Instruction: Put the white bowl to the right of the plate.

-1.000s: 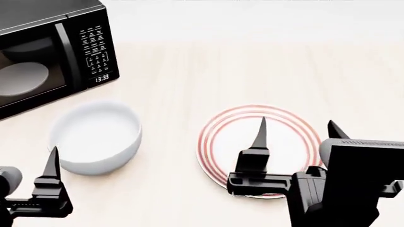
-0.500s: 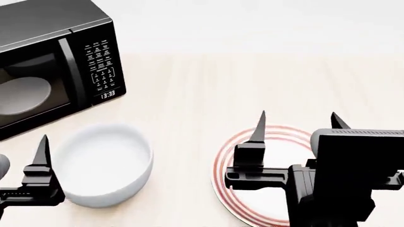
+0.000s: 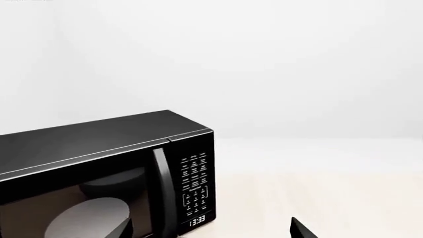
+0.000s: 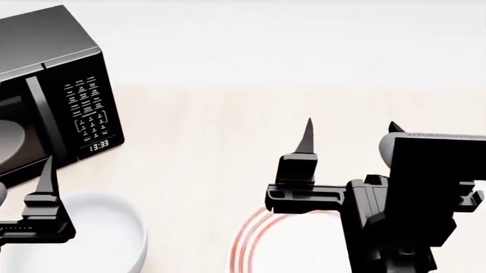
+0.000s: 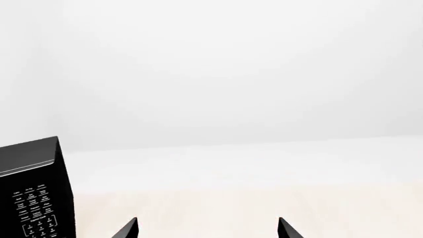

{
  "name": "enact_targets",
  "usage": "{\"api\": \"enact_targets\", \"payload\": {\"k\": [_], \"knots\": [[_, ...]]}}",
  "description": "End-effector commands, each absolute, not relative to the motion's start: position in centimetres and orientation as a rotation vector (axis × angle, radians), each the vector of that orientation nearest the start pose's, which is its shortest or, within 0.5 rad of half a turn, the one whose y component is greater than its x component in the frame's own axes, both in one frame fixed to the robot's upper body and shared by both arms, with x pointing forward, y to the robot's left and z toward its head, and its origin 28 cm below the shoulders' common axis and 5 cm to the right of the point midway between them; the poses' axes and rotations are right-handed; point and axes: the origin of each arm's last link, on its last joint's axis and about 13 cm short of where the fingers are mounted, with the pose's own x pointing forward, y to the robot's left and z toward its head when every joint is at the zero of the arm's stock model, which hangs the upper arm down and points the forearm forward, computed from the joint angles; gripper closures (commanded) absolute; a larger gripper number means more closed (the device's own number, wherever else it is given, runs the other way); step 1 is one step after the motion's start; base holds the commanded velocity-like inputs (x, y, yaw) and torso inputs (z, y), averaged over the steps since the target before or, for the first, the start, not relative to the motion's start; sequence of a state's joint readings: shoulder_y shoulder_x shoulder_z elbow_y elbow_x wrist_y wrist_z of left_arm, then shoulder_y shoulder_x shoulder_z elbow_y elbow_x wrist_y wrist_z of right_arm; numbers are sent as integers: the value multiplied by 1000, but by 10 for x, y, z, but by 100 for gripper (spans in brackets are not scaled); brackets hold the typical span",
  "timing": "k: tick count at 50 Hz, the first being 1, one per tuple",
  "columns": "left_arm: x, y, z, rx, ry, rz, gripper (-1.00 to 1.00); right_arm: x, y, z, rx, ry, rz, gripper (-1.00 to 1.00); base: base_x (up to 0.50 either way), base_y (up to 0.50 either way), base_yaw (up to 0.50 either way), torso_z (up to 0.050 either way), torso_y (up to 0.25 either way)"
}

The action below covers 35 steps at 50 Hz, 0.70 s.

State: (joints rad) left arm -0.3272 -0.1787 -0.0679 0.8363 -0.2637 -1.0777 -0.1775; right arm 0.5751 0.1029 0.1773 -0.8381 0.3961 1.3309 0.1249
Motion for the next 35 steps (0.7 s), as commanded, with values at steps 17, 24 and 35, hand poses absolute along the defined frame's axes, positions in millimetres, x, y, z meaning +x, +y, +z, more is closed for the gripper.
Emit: {"api": "enact_targets", "payload": {"k": [17, 24, 35], "knots": [[211, 236, 186, 47, -95, 106, -100, 228, -96, 268, -104, 15, 20, -100, 11, -21, 0, 0, 0], [215, 262, 165, 39, -54, 245, -100, 241, -73, 284, -93, 125, 230, -100, 0, 0, 0, 0, 0], [156, 303, 102, 37, -86, 623, -100, 245, -10, 316, -49, 319, 334, -100, 0, 0, 0, 0, 0]]}}
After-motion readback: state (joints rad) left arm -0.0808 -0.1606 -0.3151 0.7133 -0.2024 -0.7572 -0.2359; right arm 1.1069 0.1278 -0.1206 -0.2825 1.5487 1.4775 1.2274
